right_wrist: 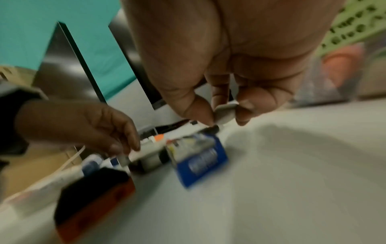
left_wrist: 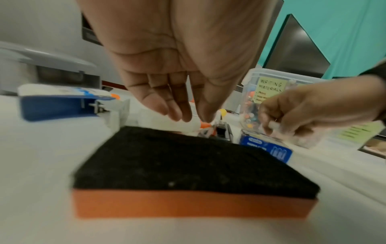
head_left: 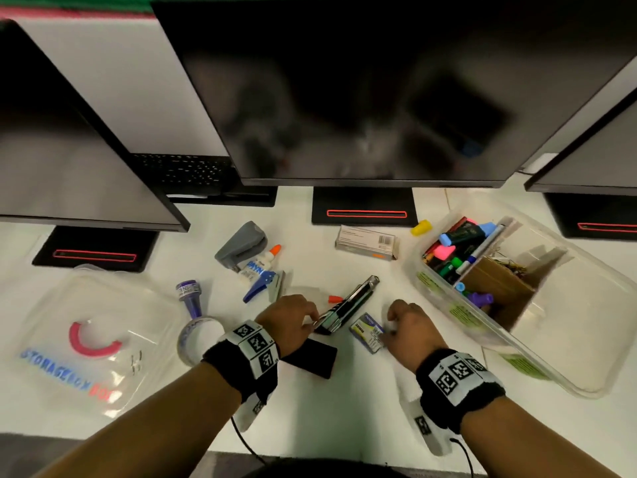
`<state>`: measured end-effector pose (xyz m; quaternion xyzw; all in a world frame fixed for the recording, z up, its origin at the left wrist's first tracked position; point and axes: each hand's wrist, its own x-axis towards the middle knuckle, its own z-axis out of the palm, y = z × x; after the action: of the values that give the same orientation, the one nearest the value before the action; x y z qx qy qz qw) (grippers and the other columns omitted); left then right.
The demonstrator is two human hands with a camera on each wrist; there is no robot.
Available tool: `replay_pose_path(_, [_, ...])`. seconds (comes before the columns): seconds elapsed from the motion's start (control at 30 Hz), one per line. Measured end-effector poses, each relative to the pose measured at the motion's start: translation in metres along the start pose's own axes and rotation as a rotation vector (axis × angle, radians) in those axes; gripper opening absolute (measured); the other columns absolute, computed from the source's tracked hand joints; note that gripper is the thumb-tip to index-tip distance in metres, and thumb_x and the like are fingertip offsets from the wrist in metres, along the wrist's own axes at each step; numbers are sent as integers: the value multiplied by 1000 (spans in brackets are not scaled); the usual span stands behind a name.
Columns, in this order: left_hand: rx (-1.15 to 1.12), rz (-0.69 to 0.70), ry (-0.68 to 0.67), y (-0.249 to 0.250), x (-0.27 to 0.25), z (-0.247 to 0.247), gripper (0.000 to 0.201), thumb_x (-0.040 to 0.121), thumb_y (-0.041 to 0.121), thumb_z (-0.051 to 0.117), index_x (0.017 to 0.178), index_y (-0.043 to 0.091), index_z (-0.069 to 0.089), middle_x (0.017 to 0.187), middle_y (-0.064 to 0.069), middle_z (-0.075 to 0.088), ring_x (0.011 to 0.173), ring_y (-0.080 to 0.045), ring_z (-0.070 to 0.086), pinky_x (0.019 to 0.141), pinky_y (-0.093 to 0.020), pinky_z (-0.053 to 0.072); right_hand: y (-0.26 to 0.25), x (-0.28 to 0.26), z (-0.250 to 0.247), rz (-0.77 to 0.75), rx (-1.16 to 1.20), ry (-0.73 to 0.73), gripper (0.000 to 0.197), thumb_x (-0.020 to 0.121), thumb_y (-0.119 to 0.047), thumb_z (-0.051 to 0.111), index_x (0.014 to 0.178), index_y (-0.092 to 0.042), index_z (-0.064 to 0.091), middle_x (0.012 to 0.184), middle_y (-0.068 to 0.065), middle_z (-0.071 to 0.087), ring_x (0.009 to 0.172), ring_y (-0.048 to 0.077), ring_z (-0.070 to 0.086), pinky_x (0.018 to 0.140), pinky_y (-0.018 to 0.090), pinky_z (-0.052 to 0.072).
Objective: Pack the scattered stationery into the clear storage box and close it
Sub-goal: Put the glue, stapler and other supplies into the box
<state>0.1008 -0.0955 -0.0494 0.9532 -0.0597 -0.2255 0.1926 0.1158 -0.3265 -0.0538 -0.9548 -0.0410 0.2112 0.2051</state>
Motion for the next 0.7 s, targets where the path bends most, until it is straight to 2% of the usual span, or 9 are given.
replay_pose_path(0.1, [-8,-34,97,-14,-2,-9,24,91,23,52,114,20,61,122,2,57,119,-16,50,104,-23,35,-22,-6,-24,-73,115,128,24,77,-5,59,101,-8,56,90,5,53,78,22,49,66,22,32])
replay_pose_path(0.2, [4,-81,188,-31,5,-25,24,89,14,51,108,14,66,118,-6,63,114,-22,56,100,-26,39,-35,-12,-64,-125,198,413,25,78,3,58,100,-8,61,94,5,54,81,17,48,74,19,35])
replay_pose_path(0.3, [23,-183,227,-50,17,-39,27,87,10,50,109,12,66,120,-9,62,113,-27,56,98,-32,44,-24,-10,-102,-16,188,614,22,81,0,57,100,-10,62,105,13,59,88,28,57,82,28,44])
replay_pose_path(0.37, [20,-278,230,-60,22,-43,30,86,11,55,116,16,60,127,-7,56,116,-27,54,99,-34,45,-8,-7,-115,122,133,605,24,83,-1,56,105,-9,61,111,20,58,98,37,58,86,37,47])
replay_pose_path(0.43, [16,-342,211,-68,27,-42,38,86,16,61,123,18,53,131,-7,51,118,-28,53,100,-37,46,9,-6,-118,226,65,528,24,84,-1,54,106,-7,61,110,25,59,99,41,58,86,39,48])
replay_pose_path(0.57, [22,-393,165,-72,30,-39,44,88,17,59,129,18,46,133,-9,52,117,-30,55,98,-39,46,27,-7,-110,247,45,452,22,82,3,54,100,-3,65,103,26,66,96,39,62,83,36,48])
replay_pose_path(0.7, [54,-360,174,-64,34,-44,41,89,16,55,129,17,47,135,-8,51,121,-28,51,102,-39,45,27,-9,-102,219,85,448,23,81,5,56,101,-3,65,104,23,67,100,36,62,88,35,48])
